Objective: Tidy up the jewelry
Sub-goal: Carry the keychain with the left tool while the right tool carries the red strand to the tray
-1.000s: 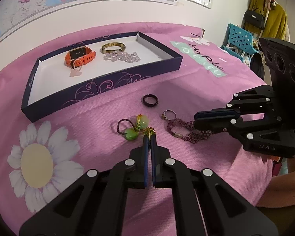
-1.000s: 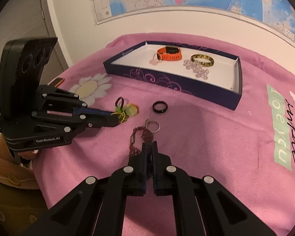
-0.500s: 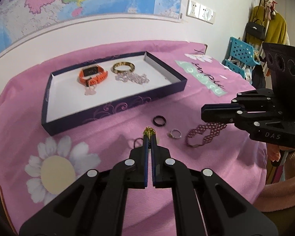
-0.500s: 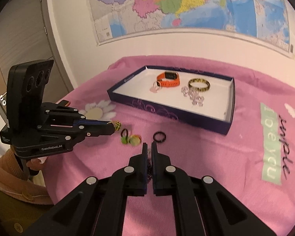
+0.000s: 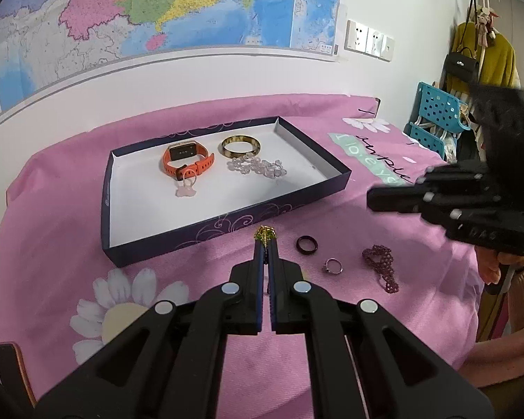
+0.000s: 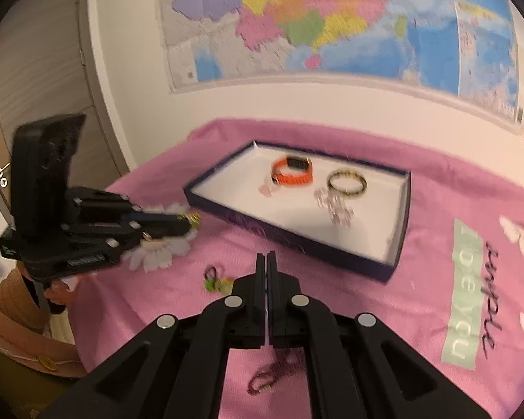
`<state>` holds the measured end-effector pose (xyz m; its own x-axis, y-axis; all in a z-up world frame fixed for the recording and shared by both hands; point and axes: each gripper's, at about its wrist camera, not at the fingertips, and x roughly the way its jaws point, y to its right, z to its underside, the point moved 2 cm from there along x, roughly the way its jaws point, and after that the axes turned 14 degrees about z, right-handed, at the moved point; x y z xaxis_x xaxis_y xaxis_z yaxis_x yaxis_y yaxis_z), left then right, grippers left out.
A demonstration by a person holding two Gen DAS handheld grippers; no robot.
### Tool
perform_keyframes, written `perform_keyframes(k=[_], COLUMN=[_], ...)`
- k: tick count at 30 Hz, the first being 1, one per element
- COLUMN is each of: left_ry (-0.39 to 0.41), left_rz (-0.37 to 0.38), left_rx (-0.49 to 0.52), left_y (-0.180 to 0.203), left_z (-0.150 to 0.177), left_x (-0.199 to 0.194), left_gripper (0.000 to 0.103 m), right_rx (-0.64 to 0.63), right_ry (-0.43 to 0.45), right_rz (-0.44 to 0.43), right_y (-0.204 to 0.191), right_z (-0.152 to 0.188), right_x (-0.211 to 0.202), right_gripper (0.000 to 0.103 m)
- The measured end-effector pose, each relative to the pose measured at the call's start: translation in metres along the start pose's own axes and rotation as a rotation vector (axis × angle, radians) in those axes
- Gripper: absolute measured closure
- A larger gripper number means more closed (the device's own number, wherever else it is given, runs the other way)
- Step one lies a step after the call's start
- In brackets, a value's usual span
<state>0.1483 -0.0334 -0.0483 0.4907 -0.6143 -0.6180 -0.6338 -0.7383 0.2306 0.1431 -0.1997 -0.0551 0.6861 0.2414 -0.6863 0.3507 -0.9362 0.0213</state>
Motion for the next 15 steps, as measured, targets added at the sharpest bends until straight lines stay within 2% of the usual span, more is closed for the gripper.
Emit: perform_keyframes(k=[4, 6, 8, 11, 12, 15], left_ry=[-0.013, -0.017, -0.020, -0.023, -0.024, -0.021], left_rz=[0.006, 0.006, 0.004, -0.001, -0.002, -0.005], left_rx=[-0.009, -0.017, -0.023, -0.029, -0.031, -0.035], left_y=[-0.004, -0.007, -0.009, -0.011, -0.012, -0.013], left_z=[0.002, 0.004, 0.006, 0.007, 0.007, 0.007], left_x=[0.003, 0.006, 0.009, 0.012, 0.012, 0.012], left_gripper=[0.100, 0.100, 0.100, 0.100, 0.100, 0.100], right_rx=[-0.023, -0.036, -0.039, -0.035, -0.027, -0.019], right_ry=[-0.099, -0.130, -0.155, -0.156, -0.154, -0.132], right_rz=[0.034, 0.063, 0.065, 0.078, 0.074, 0.074], right_y=[0.002, 0.001, 0.001, 0.002, 0.002, 0.002], right_z=[0.026, 0.037, 0.045, 0.049, 0.049, 0.045], right_x=[0.014, 0.019, 0.023, 0.025, 0.025, 0.022], right_gripper=[0.061, 0.061, 0.066, 0.080, 0.093, 0.095])
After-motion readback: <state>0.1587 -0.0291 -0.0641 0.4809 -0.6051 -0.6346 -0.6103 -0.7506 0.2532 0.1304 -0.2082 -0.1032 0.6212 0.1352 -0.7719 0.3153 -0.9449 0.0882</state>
